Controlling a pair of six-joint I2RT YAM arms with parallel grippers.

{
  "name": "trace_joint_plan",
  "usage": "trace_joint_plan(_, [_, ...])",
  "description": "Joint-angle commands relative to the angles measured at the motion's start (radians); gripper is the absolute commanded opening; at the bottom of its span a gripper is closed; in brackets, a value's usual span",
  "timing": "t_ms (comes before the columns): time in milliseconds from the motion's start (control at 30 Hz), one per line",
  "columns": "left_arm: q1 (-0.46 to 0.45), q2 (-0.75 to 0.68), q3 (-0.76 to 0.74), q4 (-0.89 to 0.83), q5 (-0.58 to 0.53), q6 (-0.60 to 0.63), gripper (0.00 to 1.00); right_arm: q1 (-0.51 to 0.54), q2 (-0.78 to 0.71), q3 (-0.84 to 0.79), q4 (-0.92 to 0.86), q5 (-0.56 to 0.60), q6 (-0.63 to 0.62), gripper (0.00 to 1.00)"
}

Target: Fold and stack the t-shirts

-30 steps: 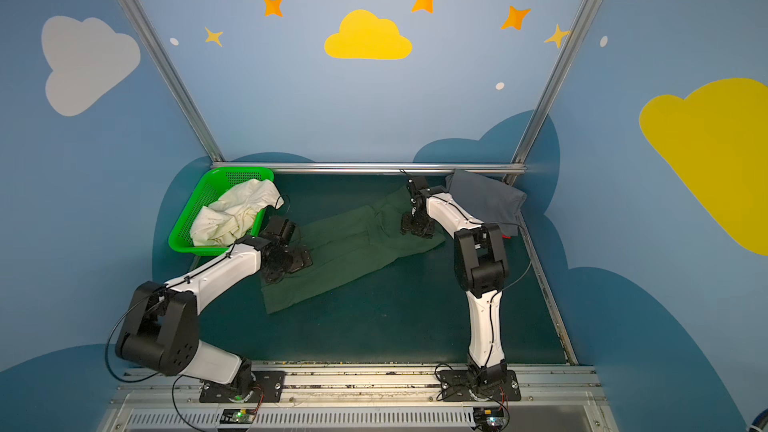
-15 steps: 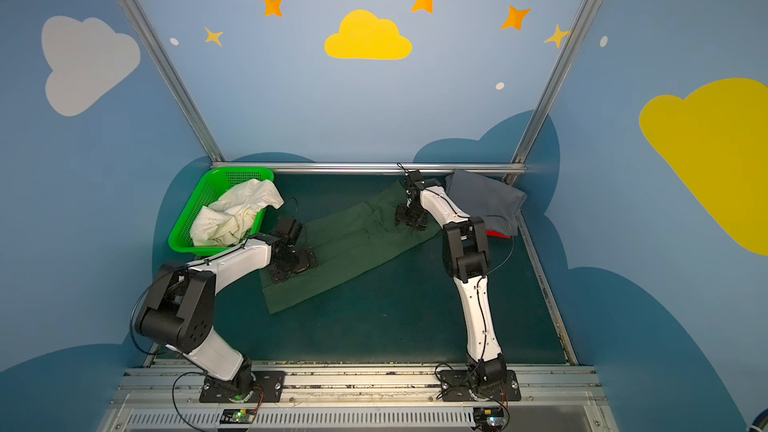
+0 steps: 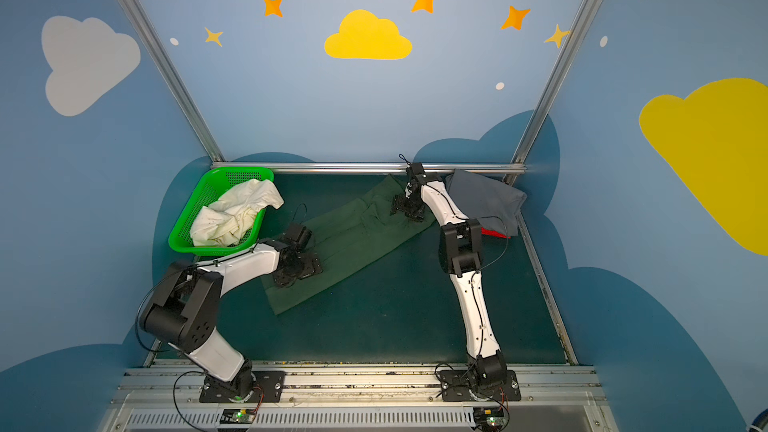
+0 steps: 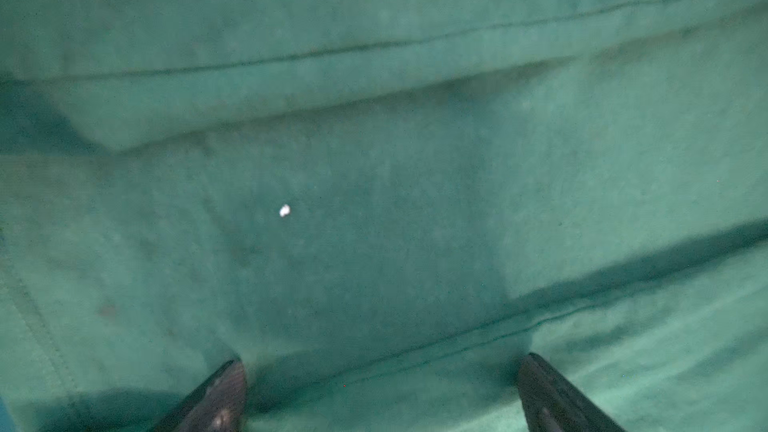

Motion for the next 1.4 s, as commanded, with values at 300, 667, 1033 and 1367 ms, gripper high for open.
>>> trace_joint_plan(300, [-0.181,0.056,-0.051,-0.008,0.225,-0.106,1.00,-0.016,0.024,0.009,0.030,-0.050,-0.010,0.89])
trace_joint_plan(667, [-0.137,-0.029,0.033,-0.121,0.130,-0.040,1.00,-0.015,-0.163,-0.138,0.069,0.069,-0.041,0.94])
trace_joint_plan(1033, [-0.006,-0.100,0.034,-0.161,0.059,0.051,1.00,-0.035,-0.377,-0.468,0.184,0.184,0.004,0.90])
trace_joint_plan(1367, [0.082,-0.136,0.082,-0.180,-0.010,0.089,1.00,-0.061,-0.306,-0.502,0.184,0.166,0.011,0.85])
